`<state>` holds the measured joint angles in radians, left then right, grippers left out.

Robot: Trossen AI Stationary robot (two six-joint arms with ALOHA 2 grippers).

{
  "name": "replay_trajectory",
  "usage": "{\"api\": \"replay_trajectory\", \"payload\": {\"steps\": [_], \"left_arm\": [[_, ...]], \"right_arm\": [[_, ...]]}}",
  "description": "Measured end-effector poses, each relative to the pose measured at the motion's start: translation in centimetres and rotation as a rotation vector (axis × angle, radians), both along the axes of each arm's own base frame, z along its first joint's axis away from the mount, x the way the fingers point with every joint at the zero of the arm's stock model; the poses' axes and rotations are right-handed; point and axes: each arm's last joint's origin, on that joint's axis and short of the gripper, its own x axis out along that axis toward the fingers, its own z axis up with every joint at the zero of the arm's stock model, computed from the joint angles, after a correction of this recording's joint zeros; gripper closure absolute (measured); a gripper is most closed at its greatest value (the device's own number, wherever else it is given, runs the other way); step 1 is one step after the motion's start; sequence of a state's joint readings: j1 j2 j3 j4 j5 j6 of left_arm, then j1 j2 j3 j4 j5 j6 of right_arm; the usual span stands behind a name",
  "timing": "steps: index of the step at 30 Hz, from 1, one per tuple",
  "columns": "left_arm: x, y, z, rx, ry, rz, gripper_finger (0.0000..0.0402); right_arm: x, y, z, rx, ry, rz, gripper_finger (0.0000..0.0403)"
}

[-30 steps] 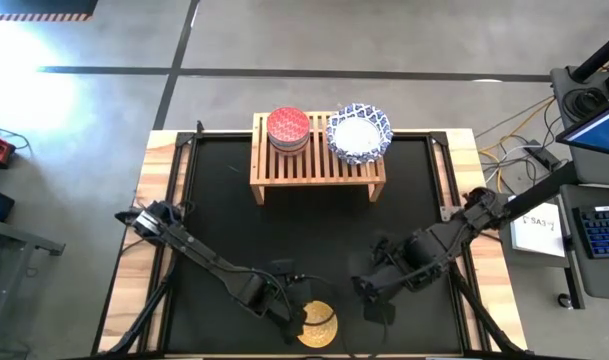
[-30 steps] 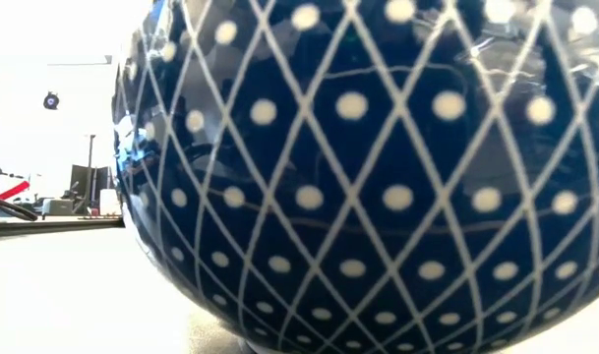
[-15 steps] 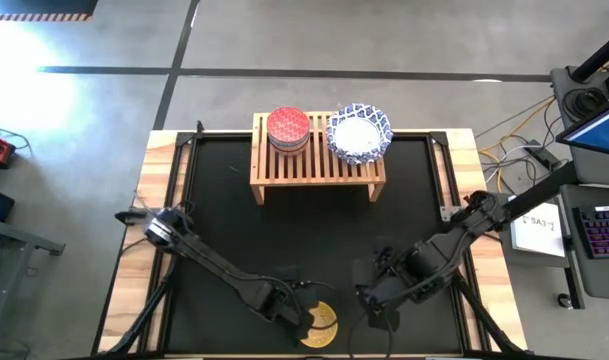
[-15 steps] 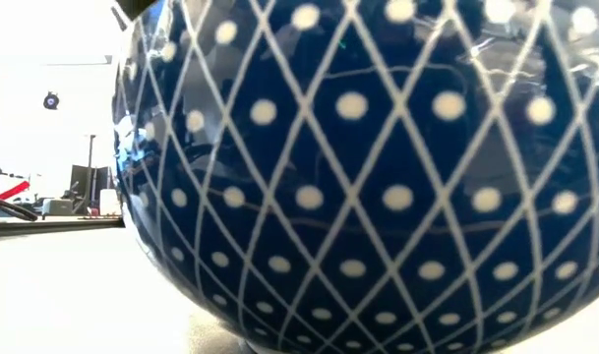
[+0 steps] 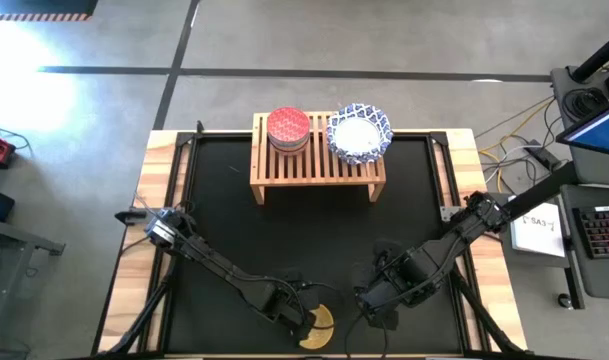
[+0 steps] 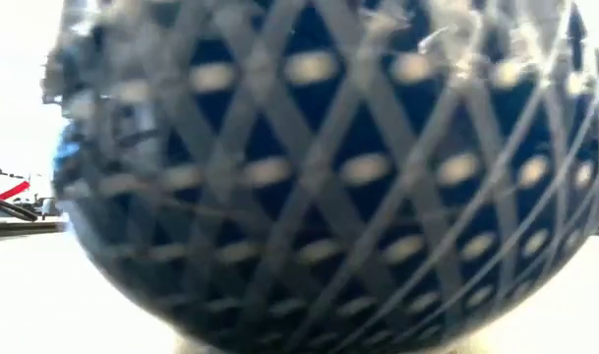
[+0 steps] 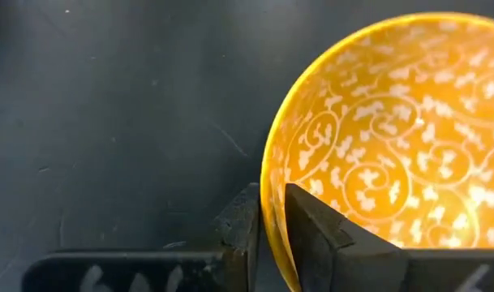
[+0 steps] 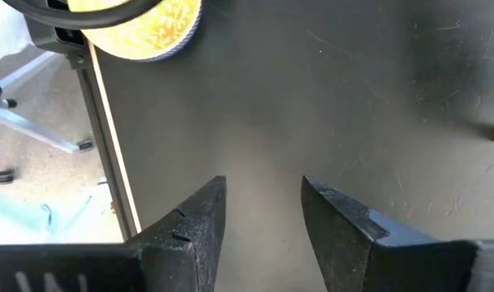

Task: Place and stack bowls onto a shelf
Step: Stack the blue patterned bowl on top of the gray patterned bowl on the shelf

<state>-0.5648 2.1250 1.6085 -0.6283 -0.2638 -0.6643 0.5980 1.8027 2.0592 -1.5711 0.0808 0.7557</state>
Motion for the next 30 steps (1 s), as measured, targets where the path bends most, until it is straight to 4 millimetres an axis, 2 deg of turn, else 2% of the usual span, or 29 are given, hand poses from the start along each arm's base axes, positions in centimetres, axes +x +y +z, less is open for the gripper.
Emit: {"api": "replay_trajectory", "payload": {"steps": [13,18,24,30], "left_arm": [[0.4,-0.3,0.2,-0.023,-0.043,-0.020,0.0366],[0.4,-0.3,0.2,-0.025,-0.047,-0.022,0.0394],[0.5,-0.1,0.2,-0.032,-0.043,-0.021,0.0397],[0.8,0.8,1.5,-0.006,-0.043,-0.046,0.0399]], "right_arm": [[0.0,0.0,0.0,-0.003,0.001,0.011,0.0252],[0.0,0.0,0.0,-0.008,0.000,0.031,0.0252],[0.0,0.0,0.0,-0.016,-0.005,0.039,0.0252],[0.0,0.0,-0.1,-0.018,-0.005,0.044,0.0252]]}}
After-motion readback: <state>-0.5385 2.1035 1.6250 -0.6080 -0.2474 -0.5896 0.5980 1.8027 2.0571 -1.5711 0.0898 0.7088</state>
